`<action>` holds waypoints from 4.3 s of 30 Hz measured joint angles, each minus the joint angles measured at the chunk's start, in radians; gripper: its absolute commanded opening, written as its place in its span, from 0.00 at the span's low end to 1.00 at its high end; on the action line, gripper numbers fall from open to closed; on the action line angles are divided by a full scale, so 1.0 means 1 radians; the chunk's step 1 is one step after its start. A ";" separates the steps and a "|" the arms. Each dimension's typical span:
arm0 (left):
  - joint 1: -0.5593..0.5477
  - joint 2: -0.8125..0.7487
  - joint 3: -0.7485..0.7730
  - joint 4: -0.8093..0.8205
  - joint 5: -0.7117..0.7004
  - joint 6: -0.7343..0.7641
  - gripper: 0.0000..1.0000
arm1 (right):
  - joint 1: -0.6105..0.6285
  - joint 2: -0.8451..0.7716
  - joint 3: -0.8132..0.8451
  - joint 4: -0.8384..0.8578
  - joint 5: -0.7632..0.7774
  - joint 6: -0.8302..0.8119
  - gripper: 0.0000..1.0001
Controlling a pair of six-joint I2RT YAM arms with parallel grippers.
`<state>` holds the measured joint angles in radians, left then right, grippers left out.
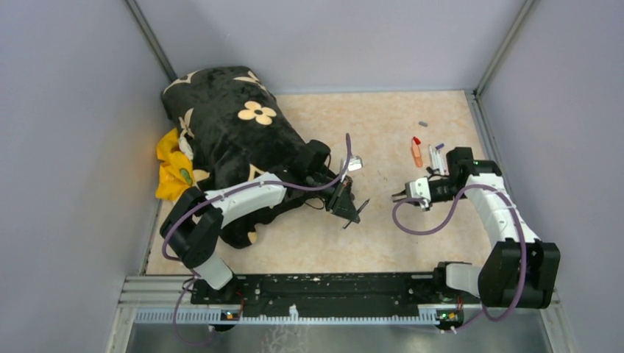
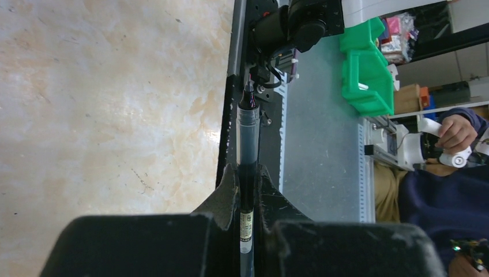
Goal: Insert the pens into the pen caps
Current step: Insert the pen cap onto the pen.
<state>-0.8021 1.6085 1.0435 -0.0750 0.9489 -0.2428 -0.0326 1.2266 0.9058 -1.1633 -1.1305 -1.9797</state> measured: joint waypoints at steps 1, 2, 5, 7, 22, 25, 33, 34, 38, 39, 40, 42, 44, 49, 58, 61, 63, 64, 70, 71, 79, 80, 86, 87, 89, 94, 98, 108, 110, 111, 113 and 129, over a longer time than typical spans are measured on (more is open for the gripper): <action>-0.001 0.011 0.010 -0.016 0.010 -0.004 0.00 | 0.003 0.001 0.003 -0.010 0.011 -0.015 0.00; -0.001 0.023 0.019 -0.029 0.021 -0.009 0.00 | 0.007 0.004 0.011 -0.021 0.025 -0.029 0.00; -0.001 0.057 0.036 -0.064 0.052 -0.029 0.00 | 0.024 0.020 0.053 -0.040 0.074 -0.058 0.00; -0.001 0.078 0.045 -0.085 0.071 -0.045 0.00 | 0.046 0.030 0.084 -0.045 0.110 -0.071 0.00; -0.002 0.186 0.121 -0.132 0.163 -0.167 0.00 | 0.192 0.082 0.222 -0.084 0.297 -0.090 0.00; -0.002 0.191 0.121 -0.125 0.168 -0.192 0.00 | 0.240 0.096 0.237 -0.083 0.336 -0.093 0.00; -0.002 0.197 0.123 -0.105 0.172 -0.229 0.00 | 0.339 0.129 0.286 -0.084 0.429 -0.097 0.00; -0.002 0.197 0.124 -0.104 0.172 -0.232 0.00 | 0.346 0.130 0.294 -0.086 0.436 -0.097 0.00; -0.002 0.201 0.135 -0.103 0.177 -0.235 0.00 | 0.380 0.131 0.312 -0.091 0.458 -0.097 0.00; -0.002 0.202 0.138 -0.103 0.178 -0.235 0.00 | 0.388 0.131 0.313 -0.091 0.460 -0.097 0.00; -0.002 0.203 0.141 -0.101 0.179 -0.236 0.00 | 0.394 0.131 0.314 -0.093 0.465 -0.097 0.00; -0.002 0.204 0.145 -0.100 0.179 -0.236 0.00 | 0.405 0.131 0.314 -0.100 0.475 -0.097 0.00; -0.002 0.204 0.146 -0.100 0.179 -0.236 0.00 | 0.410 0.131 0.314 -0.105 0.482 -0.097 0.00; -0.002 0.209 0.149 -0.100 0.179 -0.235 0.00 | 0.417 0.131 0.314 -0.116 0.503 -0.097 0.00; -0.001 0.211 0.149 -0.100 0.178 -0.235 0.00 | 0.428 0.131 0.317 -0.136 0.518 -0.097 0.00; -0.001 0.211 0.149 -0.100 0.178 -0.235 0.00 | 0.434 0.131 0.333 -0.142 0.518 -0.097 0.00; -0.001 0.211 0.149 -0.100 0.178 -0.235 0.00 | 0.437 0.131 0.341 -0.140 0.516 -0.097 0.00; -0.001 0.211 0.149 -0.100 0.178 -0.235 0.00 | 0.438 0.131 0.346 -0.144 0.517 -0.097 0.00; -0.001 0.217 0.150 -0.100 0.178 -0.235 0.00 | 0.446 0.131 0.347 -0.145 0.520 -0.097 0.00; -0.001 0.218 0.150 -0.100 0.178 -0.235 0.00 | 0.450 0.131 0.347 -0.145 0.521 -0.097 0.00; -0.001 0.219 0.149 -0.100 0.177 -0.236 0.00 | 0.468 0.131 0.347 -0.143 0.539 -0.096 0.00; -0.001 0.219 0.150 -0.100 0.177 -0.236 0.00 | 0.469 0.131 0.347 -0.142 0.543 -0.096 0.00; 0.000 0.219 0.149 -0.100 0.177 -0.236 0.00 | 0.469 0.131 0.347 -0.138 0.573 -0.087 0.00; 0.000 0.219 0.149 -0.099 0.177 -0.236 0.00 | 0.469 0.131 0.347 -0.138 0.578 -0.084 0.00; 0.000 0.219 0.149 -0.099 0.177 -0.236 0.00 | 0.469 0.131 0.347 -0.137 0.589 -0.076 0.00; 0.000 0.219 0.149 -0.097 0.177 -0.236 0.00 | 0.469 0.131 0.347 -0.137 0.600 -0.066 0.00; 0.000 0.219 0.149 -0.095 0.177 -0.236 0.00 | 0.475 0.131 0.347 -0.138 0.601 -0.066 0.00; 0.000 0.219 0.149 -0.074 0.177 -0.244 0.00 | 0.503 0.131 0.347 -0.139 0.602 -0.061 0.00; 0.000 0.219 0.149 -0.074 0.177 -0.247 0.00 | 0.508 0.131 0.347 -0.140 0.603 -0.059 0.00; 0.000 0.219 0.149 -0.074 0.177 -0.248 0.00 | 0.509 0.131 0.347 -0.140 0.603 -0.058 0.00; 0.000 0.219 0.149 -0.074 0.177 -0.253 0.00 | 0.512 0.131 0.347 -0.140 0.606 -0.056 0.00; 0.000 0.236 0.150 -0.064 0.178 -0.266 0.00 | 0.563 0.131 0.373 -0.146 0.689 -0.008 0.00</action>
<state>-0.8017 1.8442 1.1934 -0.1394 1.1271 -0.5091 0.5308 1.3579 1.2789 -1.3090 -0.4419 -1.9877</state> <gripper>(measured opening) 0.048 0.040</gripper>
